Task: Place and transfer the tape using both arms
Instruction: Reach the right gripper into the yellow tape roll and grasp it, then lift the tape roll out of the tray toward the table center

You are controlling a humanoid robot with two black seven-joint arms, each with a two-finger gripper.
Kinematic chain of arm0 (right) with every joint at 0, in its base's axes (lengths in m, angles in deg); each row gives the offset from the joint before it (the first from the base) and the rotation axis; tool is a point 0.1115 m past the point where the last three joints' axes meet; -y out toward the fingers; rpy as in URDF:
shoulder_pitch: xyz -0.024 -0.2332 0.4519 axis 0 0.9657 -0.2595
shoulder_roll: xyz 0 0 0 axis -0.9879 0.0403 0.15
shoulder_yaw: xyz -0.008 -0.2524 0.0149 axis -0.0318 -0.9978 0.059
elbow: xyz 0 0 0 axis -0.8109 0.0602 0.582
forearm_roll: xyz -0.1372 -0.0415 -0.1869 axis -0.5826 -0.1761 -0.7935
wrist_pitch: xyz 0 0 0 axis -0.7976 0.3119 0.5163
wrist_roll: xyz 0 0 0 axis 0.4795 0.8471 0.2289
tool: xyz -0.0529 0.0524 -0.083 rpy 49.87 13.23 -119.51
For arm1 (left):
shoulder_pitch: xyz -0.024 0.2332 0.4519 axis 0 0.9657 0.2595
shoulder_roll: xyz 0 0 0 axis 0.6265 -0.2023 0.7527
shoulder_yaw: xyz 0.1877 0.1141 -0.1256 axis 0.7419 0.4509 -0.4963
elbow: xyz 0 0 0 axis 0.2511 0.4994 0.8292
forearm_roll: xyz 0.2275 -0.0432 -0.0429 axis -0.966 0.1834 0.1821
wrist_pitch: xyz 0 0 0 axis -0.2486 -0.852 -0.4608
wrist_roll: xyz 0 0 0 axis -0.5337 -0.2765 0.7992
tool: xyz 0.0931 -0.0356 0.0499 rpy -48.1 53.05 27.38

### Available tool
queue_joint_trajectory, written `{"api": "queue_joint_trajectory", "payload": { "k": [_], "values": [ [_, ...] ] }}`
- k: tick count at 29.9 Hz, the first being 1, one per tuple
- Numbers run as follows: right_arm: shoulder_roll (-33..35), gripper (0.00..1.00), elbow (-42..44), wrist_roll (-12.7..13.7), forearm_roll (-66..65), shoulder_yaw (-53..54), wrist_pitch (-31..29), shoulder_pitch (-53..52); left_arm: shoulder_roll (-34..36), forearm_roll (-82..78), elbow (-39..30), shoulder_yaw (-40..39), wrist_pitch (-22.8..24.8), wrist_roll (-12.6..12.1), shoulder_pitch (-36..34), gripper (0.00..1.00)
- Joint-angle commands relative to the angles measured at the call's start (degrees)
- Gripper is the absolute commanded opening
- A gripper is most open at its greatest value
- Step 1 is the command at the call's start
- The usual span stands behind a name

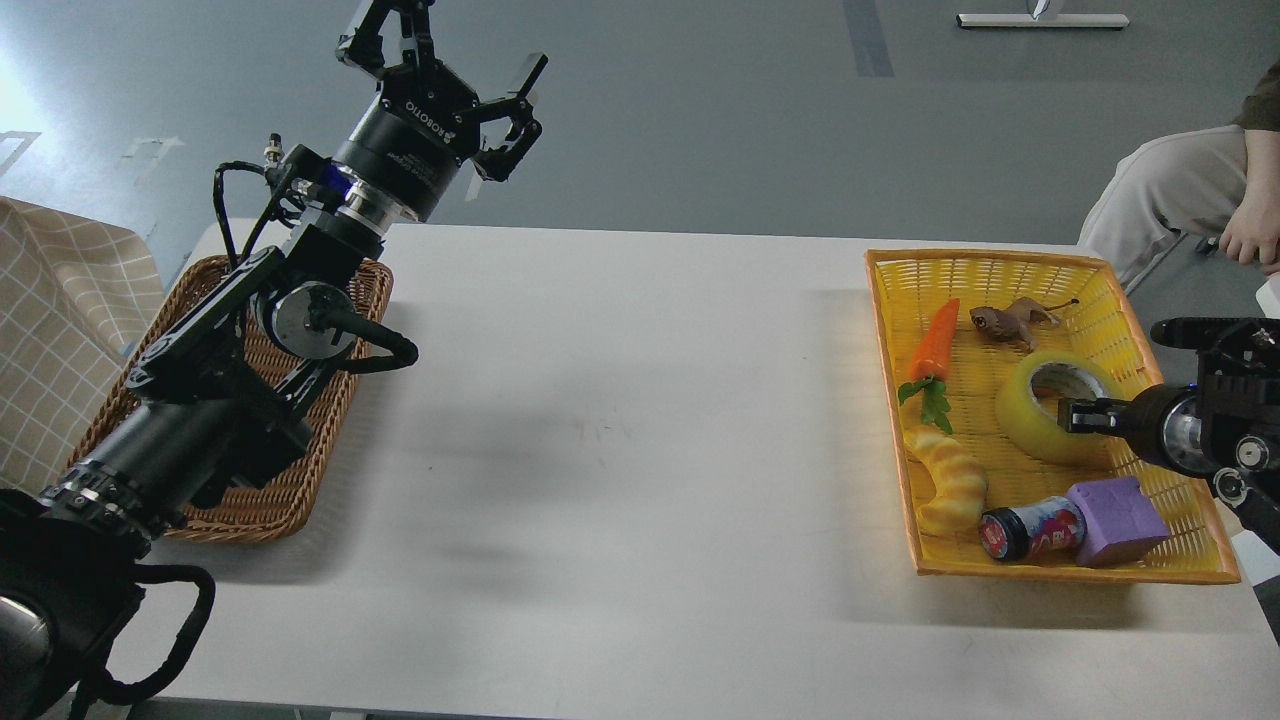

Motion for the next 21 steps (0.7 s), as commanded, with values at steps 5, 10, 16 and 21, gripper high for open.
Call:
{"api": "queue_joint_trajectory", "payload": {
  "k": [5,10,16,21],
  "values": [
    [-0.75,0.00,1.34,0.27,0.27,-0.08,-0.01,-1.13,-0.19,-0.09,0.00,0.03,0.00,0.00,0.00,0.98],
    [-0.75,0.00,0.81,0.27,0.71,0.09,-0.01,-3.15,-0.02,0.00,0.00,0.03,0.00,0.00,0.00,0.98],
    [-0.31,0.00,-0.85,0.18,1.06,0.35,-0.01,-7.46,0.07,0.00,0.00,0.03,0.00,0.00,0.00,0.98],
    [1.62,0.00,-5.33,0.18,1.23,1.50,-0.01,-9.75,-0.02,0.00,0.00,0.03,0.00,0.00,0.00,0.98]
  ]
}}
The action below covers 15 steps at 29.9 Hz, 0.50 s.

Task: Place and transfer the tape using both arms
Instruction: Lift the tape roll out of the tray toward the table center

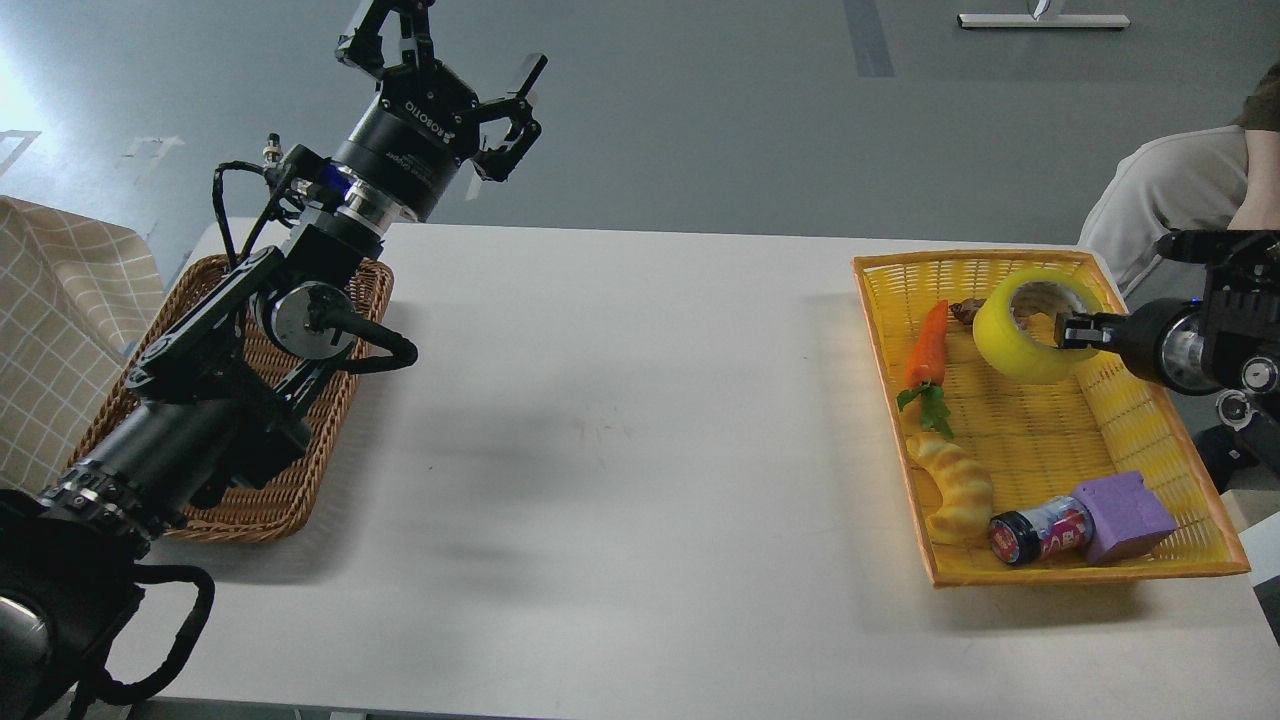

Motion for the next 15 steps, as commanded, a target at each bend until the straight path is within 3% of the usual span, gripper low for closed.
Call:
{"api": "queue_joint_trajectory", "payload": {
  "k": [1,15],
  "values": [
    [1.52,0.00,-3.80,0.01,0.06,1.14,0.02,-1.54,-0.08,0.00,0.00,0.00,0.00,0.00,0.00,0.98],
    [-2.07,0.00,-7.86,0.01,1.56,2.03,0.02,-6.99,-0.08,0.00,0.00,0.00,0.00,0.00,0.00,0.98]
  ]
}}
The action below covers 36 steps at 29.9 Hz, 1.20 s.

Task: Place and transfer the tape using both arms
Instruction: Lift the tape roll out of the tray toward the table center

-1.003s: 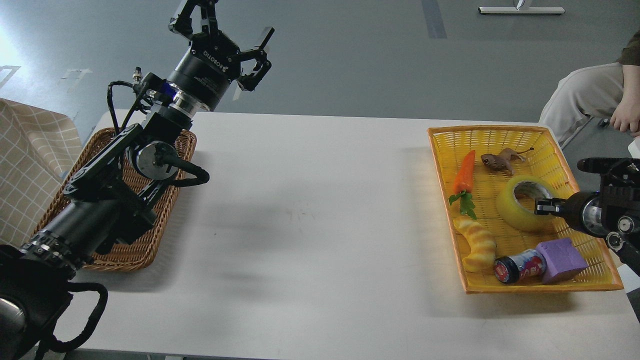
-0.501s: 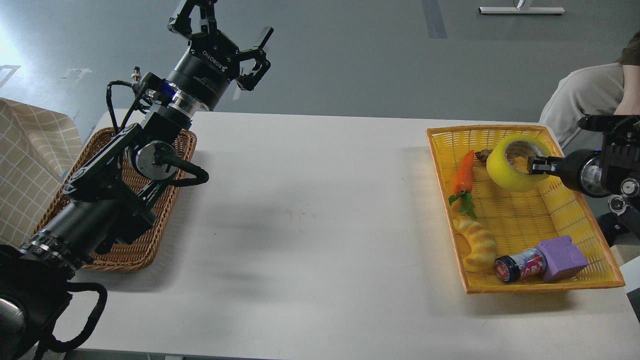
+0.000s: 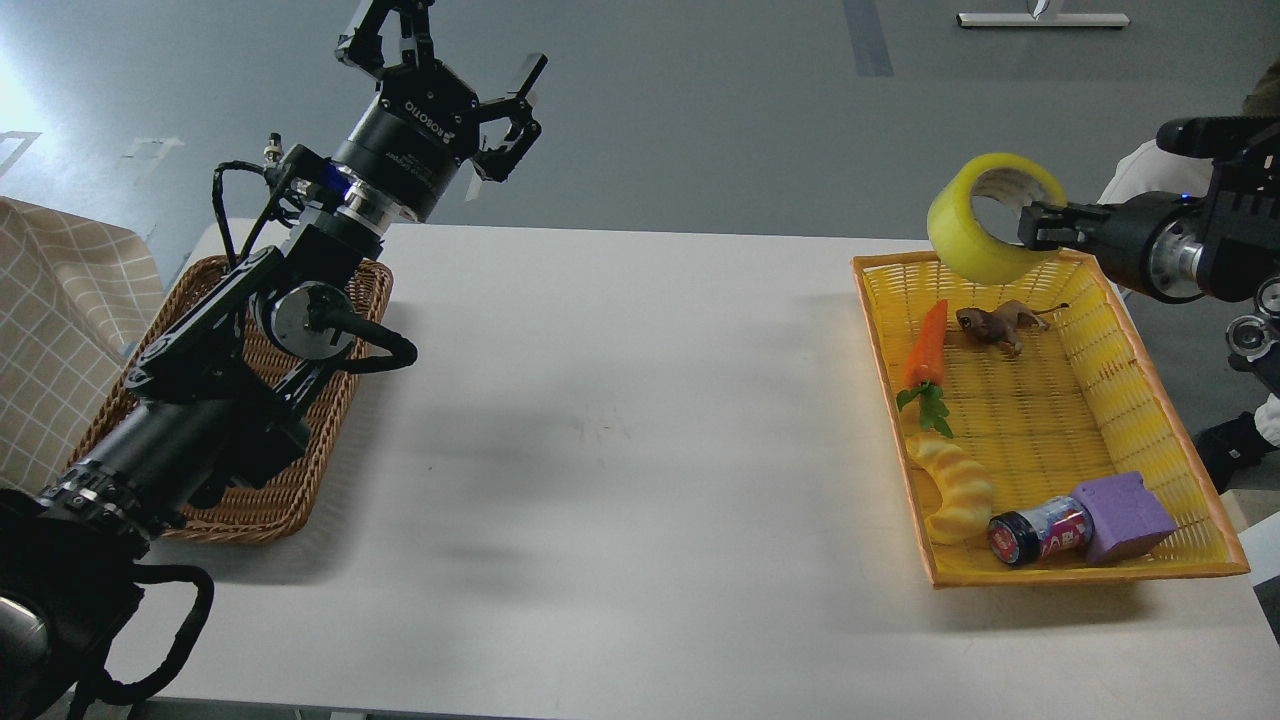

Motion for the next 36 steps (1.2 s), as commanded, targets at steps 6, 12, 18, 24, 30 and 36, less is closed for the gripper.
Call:
{"api": "queue_joint_trajectory", "payload": {
  "k": [6,12,18,24,30,36],
  "values": [
    [-9.15,0.00,0.37,0.07,-0.16,-0.77,0.00,-3.25,-0.07,0.00,0.00,0.00,0.00,0.00,0.00,0.98],
    [-13.46,0.00,0.55,0.07,-0.43,-6.11,0.00,-4.65,0.02,0.00,0.00,0.00,0.00,0.00,0.00,0.98],
    [-16.98,0.00,0.63,0.07,-0.34,-9.90,0.00,-4.92,-0.07,0.00,0.00,0.00,0.00,0.00,0.00,0.98],
    [-21.37,0.00,1.25,0.07,-0.25,-15.62,0.00,-5.53,-0.25,0.00,0.00,0.00,0.00,0.00,0.00,0.98],
    [-27.44,0.00,5.81,0.07,-0.25,-17.55,0.00,-6.24,-0.16,0.00,-0.09,0.00,0.00,0.00,0.00,0.98],
    [-33.15,0.00,12.14,-0.28,-0.16,-21.68,0.00,-8.87,-0.33,0.00,0.00,0.00,0.00,0.00,0.00,0.98]
  ]
}}
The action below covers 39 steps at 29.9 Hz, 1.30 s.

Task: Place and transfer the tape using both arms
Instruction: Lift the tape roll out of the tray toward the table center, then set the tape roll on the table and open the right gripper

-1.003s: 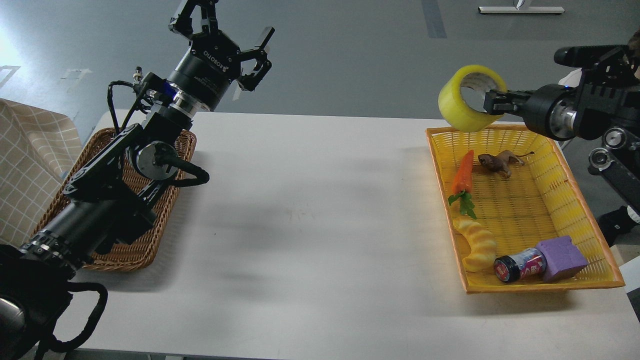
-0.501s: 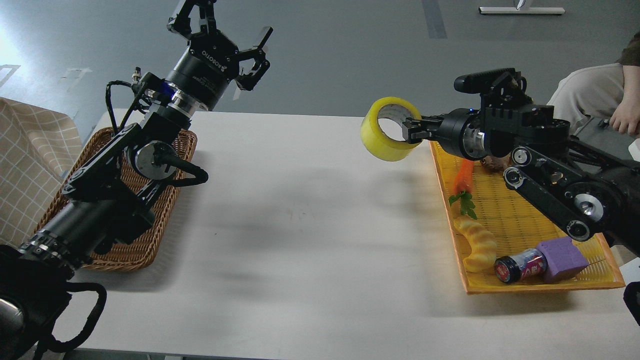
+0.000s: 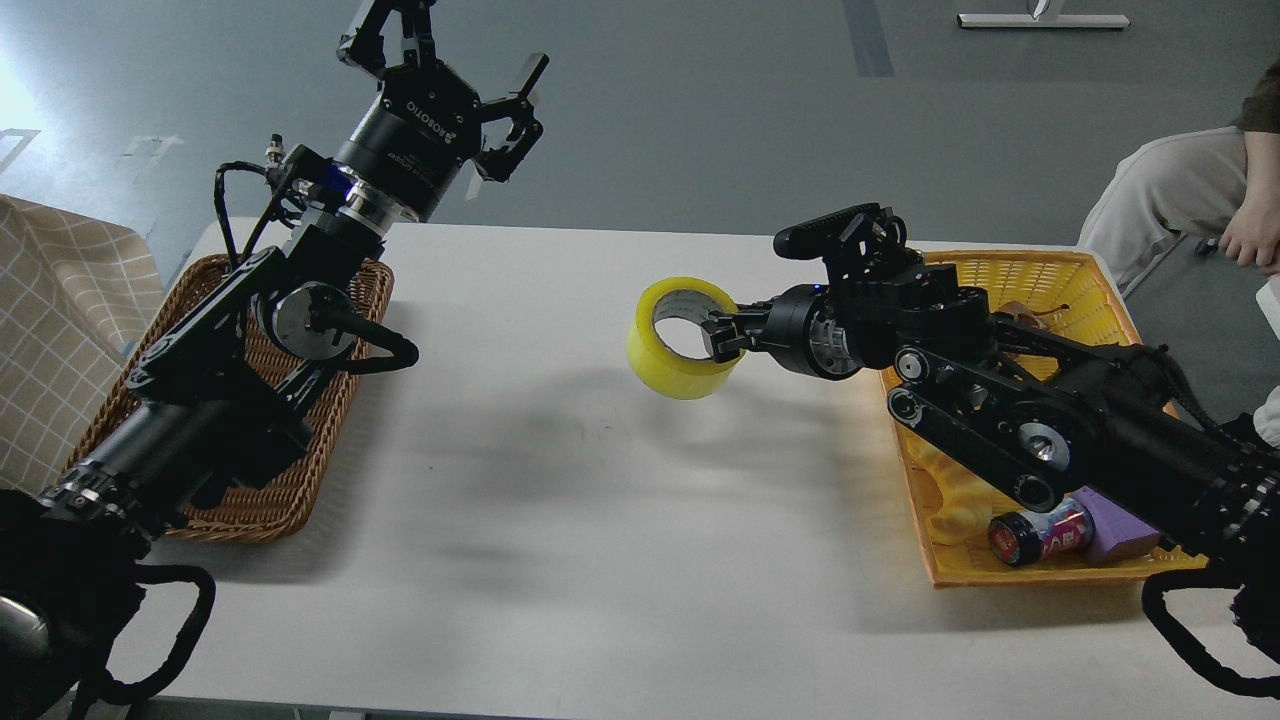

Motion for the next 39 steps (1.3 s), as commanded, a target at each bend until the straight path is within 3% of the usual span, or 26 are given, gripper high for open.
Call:
{"api": "queue_joint_trajectory", "payload": {
  "k": [1,12,34,39],
  "values": [
    [-3.31,0.00,3.05,-0.40,-0.02,-1.80,0.00,-1.17,-0.10,-0.09,-0.05,0.00,0.00,0.00,0.00,0.98],
    [-5.52,0.00,9.74,-0.49,-0.11,-5.40,0.00,-1.70,-0.10,0.00,-0.31,0.00,0.00,0.00,0.09,0.98],
    [-5.52,0.00,9.83,-0.58,-0.11,-5.23,0.00,0.67,-0.19,0.00,-0.40,-0.09,0.00,0.00,0.09,0.98],
    [-5.52,0.07,9.83,-0.58,-0.11,-5.23,0.00,1.02,-0.19,0.00,-0.40,-0.09,0.00,0.00,0.09,0.98]
  ]
}}
